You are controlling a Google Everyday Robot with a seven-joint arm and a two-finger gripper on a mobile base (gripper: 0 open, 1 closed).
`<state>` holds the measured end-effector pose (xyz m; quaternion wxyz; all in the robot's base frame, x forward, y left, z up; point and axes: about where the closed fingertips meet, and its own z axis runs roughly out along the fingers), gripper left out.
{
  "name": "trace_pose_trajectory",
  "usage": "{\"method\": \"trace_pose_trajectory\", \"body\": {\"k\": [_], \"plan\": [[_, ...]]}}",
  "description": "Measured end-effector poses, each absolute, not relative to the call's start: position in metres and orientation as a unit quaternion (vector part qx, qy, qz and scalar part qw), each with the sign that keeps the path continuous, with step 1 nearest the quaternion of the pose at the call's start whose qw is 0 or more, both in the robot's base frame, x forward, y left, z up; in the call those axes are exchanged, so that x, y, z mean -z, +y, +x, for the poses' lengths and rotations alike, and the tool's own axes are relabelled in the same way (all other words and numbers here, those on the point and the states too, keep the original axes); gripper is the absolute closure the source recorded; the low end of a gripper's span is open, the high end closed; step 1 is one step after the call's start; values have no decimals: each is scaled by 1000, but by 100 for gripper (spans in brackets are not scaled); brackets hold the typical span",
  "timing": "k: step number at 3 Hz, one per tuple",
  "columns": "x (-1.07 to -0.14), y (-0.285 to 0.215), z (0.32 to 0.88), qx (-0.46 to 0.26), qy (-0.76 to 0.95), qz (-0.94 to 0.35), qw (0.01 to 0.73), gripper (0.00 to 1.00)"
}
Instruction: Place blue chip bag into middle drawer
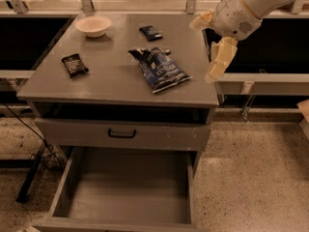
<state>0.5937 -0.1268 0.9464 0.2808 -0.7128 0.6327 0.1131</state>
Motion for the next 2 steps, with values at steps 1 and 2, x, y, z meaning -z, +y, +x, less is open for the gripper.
{"method": "trace_pose_trajectory", "body": {"k": [1,2], "plan": [[-941,-125,611,-100,640,-707,284,0],[-932,-106,654,-92,650,-702,275,0]]}}
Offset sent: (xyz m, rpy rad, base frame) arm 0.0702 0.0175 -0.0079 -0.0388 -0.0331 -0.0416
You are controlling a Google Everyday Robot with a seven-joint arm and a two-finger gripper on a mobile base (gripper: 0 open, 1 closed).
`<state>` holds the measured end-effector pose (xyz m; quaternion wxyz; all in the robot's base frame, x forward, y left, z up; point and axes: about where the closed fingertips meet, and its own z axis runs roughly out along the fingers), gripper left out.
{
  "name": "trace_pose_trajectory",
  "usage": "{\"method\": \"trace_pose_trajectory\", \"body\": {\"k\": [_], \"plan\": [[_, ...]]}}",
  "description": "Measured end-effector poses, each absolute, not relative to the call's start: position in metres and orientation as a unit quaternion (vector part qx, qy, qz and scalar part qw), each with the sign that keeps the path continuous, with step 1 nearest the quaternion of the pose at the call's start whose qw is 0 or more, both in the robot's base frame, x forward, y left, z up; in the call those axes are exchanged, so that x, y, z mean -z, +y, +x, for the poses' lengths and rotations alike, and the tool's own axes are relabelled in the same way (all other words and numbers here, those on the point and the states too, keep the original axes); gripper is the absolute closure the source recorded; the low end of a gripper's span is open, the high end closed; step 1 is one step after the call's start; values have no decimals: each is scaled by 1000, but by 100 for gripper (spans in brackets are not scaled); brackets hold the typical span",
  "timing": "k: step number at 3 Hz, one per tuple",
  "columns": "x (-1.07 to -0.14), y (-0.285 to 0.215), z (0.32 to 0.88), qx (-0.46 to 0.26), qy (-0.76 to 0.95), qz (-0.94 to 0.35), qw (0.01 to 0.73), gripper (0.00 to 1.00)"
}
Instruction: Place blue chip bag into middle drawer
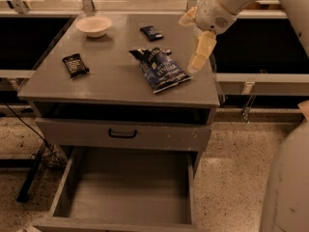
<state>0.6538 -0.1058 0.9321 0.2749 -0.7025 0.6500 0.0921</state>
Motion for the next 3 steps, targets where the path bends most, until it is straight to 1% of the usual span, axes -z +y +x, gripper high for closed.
{"method": "trace_pose_trajectory", "body": {"k": [1,3], "plan": [[-933,-104,655,-92,649,-703,277,0],[-919,-107,660,-37,678,-695,238,0]]}}
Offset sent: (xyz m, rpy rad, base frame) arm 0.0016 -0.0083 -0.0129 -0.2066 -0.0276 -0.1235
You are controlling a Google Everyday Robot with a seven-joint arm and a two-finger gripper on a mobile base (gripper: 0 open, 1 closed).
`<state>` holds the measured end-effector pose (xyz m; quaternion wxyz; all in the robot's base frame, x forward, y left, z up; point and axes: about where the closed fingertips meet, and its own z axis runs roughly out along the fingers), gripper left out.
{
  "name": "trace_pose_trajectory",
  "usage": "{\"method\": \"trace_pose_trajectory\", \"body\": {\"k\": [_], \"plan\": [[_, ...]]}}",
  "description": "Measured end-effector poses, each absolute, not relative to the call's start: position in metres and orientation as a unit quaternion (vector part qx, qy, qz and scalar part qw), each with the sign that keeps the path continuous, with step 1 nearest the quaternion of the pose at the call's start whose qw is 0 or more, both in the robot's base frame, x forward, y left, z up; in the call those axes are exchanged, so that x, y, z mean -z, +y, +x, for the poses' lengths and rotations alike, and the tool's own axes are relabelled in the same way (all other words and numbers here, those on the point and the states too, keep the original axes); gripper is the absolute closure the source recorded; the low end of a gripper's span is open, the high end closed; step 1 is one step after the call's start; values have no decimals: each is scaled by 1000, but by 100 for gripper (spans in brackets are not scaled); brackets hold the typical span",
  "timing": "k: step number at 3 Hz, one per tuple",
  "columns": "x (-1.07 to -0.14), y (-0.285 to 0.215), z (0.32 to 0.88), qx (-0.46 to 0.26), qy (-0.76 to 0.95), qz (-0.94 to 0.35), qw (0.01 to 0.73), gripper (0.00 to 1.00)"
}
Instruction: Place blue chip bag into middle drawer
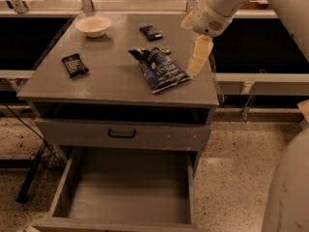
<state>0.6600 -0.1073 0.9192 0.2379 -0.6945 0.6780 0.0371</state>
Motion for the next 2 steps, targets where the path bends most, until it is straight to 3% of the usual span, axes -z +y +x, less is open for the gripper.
{"method": "trace_pose_trajectory", "body": {"k": [2], "plan": [[-916,-111,661,-48,678,-691,248,0]]}}
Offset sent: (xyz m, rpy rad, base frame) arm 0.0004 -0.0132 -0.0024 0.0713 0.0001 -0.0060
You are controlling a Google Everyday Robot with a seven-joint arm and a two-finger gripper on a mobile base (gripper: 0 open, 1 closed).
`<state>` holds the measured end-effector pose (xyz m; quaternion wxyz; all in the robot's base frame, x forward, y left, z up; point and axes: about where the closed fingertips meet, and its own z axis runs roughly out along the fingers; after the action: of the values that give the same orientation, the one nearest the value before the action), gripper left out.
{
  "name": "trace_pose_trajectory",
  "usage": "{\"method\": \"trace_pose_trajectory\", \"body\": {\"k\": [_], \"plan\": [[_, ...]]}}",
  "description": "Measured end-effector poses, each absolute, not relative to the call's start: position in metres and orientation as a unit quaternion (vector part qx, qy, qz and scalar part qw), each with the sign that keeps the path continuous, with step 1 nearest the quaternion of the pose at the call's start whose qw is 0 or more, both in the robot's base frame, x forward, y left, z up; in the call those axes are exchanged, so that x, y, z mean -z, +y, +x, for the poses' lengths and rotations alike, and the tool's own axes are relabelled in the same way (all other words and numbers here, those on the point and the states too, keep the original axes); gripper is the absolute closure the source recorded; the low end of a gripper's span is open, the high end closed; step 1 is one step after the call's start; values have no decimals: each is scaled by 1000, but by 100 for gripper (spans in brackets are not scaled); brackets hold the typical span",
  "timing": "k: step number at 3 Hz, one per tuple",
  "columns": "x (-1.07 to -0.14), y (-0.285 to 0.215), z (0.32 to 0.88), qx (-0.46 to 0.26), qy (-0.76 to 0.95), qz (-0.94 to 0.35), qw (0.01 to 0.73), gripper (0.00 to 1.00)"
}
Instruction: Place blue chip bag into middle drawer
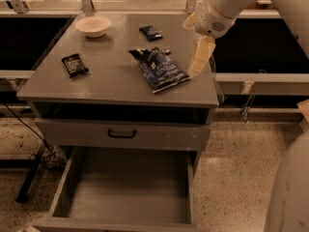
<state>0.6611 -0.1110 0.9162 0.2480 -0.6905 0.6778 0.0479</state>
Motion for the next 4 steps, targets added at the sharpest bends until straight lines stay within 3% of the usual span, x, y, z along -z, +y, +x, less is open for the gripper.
{"method": "trace_pose_trajectory", "body": {"k": [2,4], "plan": [[-924,-66,694,-94,633,-703,312,0],[-913,-66,697,-76,642,-708,286,0]]}}
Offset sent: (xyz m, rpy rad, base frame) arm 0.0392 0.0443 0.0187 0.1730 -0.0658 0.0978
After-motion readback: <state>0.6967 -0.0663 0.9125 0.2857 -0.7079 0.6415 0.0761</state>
